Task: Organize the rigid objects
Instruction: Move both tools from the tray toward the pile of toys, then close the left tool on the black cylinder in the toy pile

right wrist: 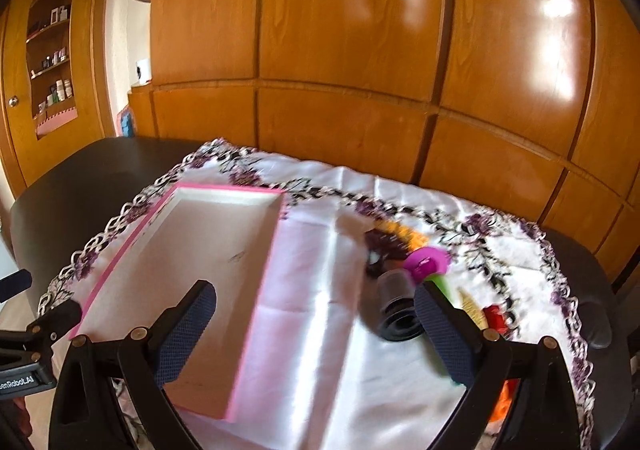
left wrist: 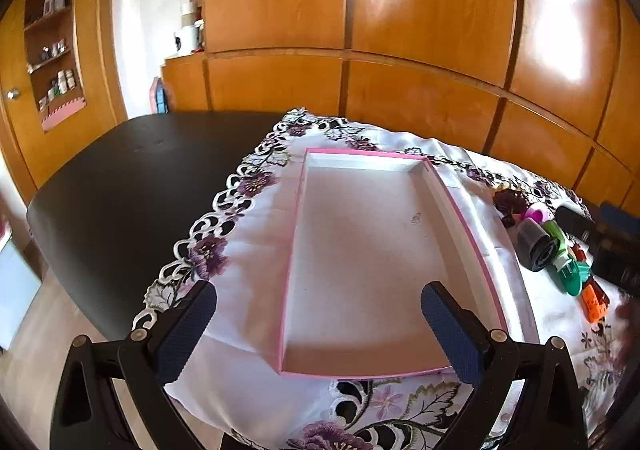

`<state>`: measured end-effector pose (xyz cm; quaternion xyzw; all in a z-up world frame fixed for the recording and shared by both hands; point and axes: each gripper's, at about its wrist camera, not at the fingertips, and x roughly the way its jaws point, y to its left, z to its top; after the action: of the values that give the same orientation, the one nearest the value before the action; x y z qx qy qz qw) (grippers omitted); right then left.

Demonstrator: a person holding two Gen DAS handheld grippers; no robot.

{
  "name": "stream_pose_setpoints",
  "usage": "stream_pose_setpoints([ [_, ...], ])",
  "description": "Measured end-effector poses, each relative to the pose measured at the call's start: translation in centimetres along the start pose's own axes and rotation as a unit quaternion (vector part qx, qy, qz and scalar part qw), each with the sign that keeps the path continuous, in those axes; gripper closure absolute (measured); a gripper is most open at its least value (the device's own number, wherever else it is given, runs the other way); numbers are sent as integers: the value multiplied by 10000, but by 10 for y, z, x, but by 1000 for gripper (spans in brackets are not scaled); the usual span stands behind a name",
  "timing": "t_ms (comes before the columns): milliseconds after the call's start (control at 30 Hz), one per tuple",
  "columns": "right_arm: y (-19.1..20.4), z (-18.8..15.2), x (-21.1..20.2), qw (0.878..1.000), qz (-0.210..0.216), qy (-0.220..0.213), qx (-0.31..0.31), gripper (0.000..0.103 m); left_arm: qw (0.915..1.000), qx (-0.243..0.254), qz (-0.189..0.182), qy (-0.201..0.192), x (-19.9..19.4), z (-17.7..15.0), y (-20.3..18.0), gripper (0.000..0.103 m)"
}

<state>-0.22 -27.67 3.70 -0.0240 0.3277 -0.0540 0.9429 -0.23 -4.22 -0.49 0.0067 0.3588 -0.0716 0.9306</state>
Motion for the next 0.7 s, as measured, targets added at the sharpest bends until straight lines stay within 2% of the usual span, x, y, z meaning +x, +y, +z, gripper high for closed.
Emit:
stream_pose_setpoints([
  [133, -46, 13, -7, 9996, -38, -93, 279, 1, 9992, -21, -360, 143, 3, 4, -3, 0],
  [267, -106, 18, -8, 9968, -286, -136, 738, 1, 9976, 141, -680, 56, 0, 9, -16, 0],
  [467, -192, -9, 7, 9814, -880, 200, 1694, 1, 9912, 572, -1166, -244, -6, 18, -48, 0],
  [567, -220, -24, 11, 9675, -789, 367, 2376, 2, 9887, 817, -1211, -330, -4, 23, -66, 0],
  [700, -235, -28, 6, 9593, -645, 217, 2742, 2, 9840, 1033, -1449, -90, 10, 29, -92, 0],
])
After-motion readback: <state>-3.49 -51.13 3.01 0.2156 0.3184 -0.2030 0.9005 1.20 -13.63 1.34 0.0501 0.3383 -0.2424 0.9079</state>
